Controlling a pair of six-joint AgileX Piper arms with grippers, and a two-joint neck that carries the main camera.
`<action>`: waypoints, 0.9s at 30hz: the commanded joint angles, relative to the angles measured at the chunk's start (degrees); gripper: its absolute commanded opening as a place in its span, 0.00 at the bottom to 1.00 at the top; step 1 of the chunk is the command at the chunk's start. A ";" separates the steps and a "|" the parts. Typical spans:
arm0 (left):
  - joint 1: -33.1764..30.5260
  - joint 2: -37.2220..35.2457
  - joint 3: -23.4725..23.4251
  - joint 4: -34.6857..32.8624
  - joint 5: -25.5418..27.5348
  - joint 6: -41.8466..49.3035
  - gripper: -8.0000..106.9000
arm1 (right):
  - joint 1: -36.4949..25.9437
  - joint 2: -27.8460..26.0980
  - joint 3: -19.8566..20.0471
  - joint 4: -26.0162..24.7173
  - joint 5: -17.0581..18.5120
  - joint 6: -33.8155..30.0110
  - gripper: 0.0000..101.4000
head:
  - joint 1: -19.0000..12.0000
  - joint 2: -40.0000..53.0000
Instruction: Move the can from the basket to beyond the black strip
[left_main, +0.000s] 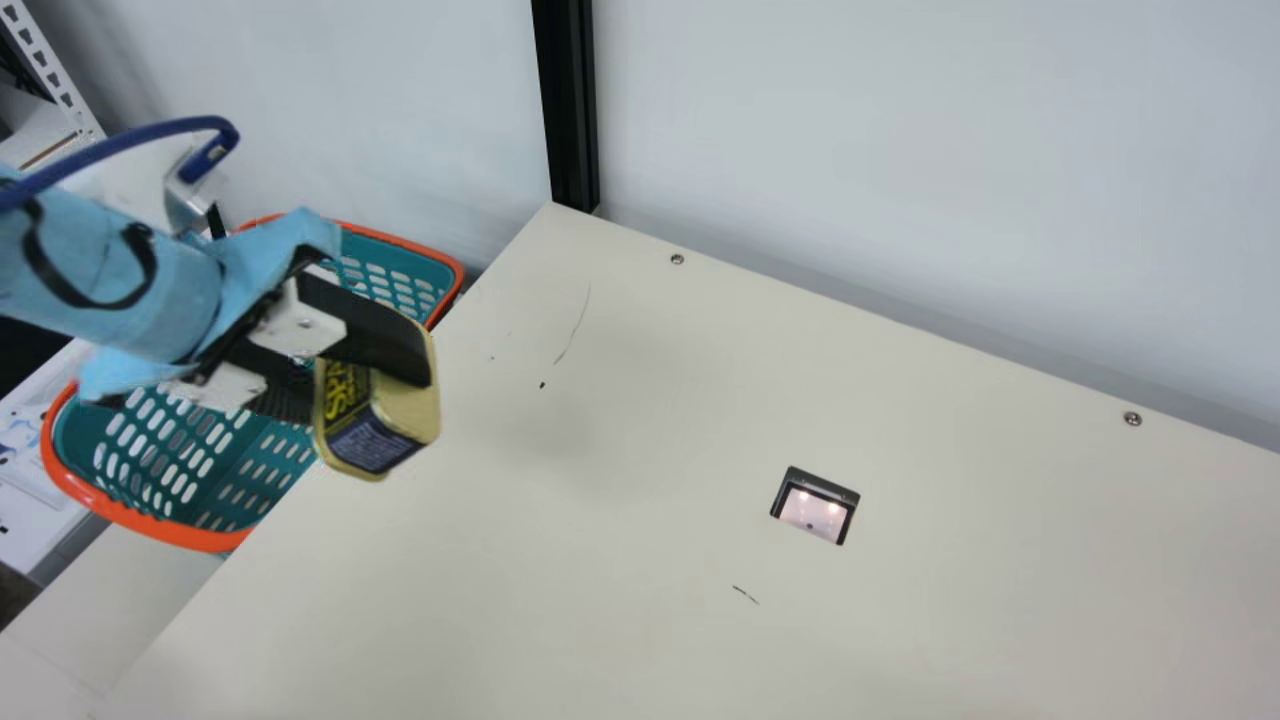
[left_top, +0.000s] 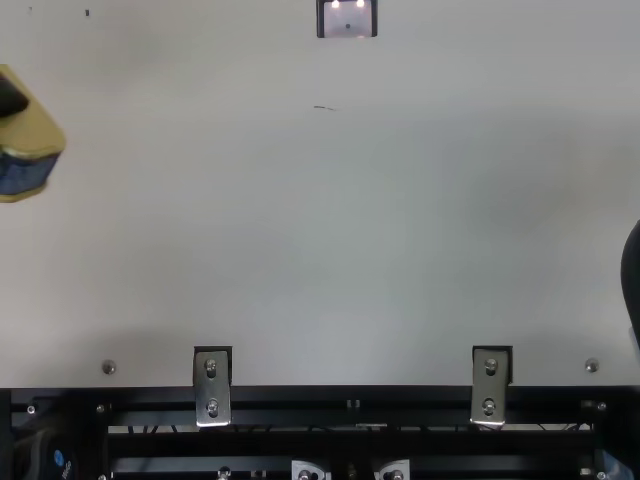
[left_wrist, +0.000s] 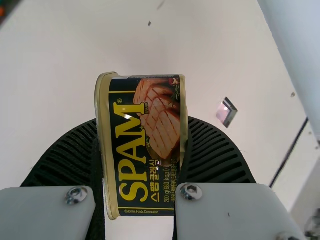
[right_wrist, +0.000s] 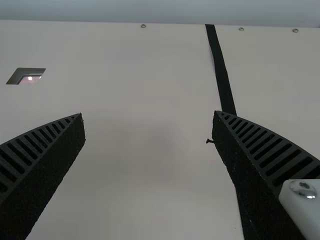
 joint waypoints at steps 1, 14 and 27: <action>-0.53 0.58 0.43 -1.33 0.01 -4.15 0.16 | 0.00 0.00 0.00 0.00 0.00 0.00 1.00 | -2.02 1.08; -3.88 3.12 3.50 -8.44 0.13 -13.04 0.16 | 0.00 0.00 0.00 0.00 0.00 0.00 1.00 | -2.02 1.08; -3.88 3.12 3.50 -8.66 -0.15 -13.20 0.16 | 0.00 0.00 0.00 0.00 0.00 0.00 1.00 | -2.02 1.08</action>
